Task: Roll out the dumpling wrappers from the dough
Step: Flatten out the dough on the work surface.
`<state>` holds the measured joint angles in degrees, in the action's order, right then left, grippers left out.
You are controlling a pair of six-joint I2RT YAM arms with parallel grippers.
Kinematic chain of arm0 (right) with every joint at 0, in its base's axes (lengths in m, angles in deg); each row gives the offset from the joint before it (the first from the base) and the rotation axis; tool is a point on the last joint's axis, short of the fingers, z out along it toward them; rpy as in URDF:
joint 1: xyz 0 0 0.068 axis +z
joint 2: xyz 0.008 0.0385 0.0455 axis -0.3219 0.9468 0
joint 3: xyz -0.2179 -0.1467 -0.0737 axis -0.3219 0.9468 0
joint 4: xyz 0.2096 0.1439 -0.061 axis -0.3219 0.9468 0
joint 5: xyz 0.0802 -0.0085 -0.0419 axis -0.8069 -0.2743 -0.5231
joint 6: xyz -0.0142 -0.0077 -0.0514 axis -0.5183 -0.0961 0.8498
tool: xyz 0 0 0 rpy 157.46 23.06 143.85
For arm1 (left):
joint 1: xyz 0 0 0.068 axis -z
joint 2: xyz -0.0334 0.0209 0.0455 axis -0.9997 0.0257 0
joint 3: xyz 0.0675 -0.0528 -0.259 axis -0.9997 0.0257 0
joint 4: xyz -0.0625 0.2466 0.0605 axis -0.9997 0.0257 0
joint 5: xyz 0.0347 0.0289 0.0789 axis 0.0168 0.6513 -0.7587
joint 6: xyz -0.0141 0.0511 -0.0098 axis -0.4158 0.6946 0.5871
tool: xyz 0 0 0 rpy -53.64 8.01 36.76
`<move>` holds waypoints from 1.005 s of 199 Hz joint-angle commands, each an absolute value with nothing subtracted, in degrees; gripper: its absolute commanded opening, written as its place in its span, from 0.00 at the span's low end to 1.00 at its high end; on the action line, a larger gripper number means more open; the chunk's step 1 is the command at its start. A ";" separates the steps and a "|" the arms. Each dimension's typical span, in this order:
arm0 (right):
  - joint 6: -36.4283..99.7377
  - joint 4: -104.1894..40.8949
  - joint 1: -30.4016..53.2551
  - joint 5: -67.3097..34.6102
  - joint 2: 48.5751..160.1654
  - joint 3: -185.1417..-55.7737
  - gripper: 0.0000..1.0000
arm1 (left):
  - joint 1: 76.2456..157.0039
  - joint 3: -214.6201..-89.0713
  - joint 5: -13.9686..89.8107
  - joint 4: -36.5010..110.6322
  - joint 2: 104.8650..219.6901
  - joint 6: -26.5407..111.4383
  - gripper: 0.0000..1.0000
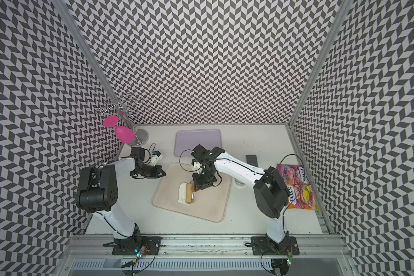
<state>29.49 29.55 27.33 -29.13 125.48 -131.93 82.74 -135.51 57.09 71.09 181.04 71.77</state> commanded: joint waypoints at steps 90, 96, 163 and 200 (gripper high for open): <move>25.93 36.62 18.99 -5.99 133.18 -114.92 0.00 | 81.50 -134.83 55.79 72.49 180.09 72.58 0.00; 25.93 36.55 18.77 -5.86 132.94 -114.72 0.00 | 81.54 -134.89 55.90 72.54 180.10 72.59 0.00; 25.20 36.36 16.18 -4.48 130.08 -113.23 0.00 | 81.23 -134.73 56.01 72.58 179.97 72.67 0.00; 24.43 36.45 15.08 -2.92 128.22 -112.96 0.00 | 81.06 -134.90 56.00 72.63 179.91 72.67 0.00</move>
